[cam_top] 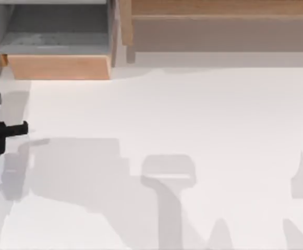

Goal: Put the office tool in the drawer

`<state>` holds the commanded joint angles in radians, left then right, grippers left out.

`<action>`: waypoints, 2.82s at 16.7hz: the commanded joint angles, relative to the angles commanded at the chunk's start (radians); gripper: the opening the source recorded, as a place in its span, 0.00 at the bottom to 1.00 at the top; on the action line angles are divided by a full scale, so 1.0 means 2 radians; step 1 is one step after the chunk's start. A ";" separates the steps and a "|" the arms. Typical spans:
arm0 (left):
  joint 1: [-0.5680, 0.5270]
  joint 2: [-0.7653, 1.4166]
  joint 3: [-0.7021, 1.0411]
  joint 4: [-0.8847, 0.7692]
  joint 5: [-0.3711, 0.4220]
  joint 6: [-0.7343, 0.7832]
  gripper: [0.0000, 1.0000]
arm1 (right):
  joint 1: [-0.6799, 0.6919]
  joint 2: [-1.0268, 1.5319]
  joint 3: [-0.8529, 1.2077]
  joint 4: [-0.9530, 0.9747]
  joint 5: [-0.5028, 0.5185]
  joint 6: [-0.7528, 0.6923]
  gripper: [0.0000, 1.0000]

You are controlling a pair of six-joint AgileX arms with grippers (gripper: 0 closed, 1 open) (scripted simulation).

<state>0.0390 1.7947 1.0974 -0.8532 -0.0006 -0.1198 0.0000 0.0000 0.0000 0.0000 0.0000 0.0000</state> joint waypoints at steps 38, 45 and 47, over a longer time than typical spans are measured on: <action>0.148 0.417 0.691 -0.278 0.009 0.243 0.00 | 0.000 0.000 0.000 0.000 0.000 0.000 1.00; 0.147 0.415 0.678 -0.268 0.007 0.243 0.08 | 0.000 0.000 0.000 0.000 0.000 0.000 1.00; 0.147 0.415 0.678 -0.268 0.007 0.243 0.23 | 0.000 0.000 0.000 0.000 0.000 0.000 1.00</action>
<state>0.3340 2.6238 2.4528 -1.3900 0.0129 0.3658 0.0000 0.0000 0.0000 0.0000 0.0000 0.0000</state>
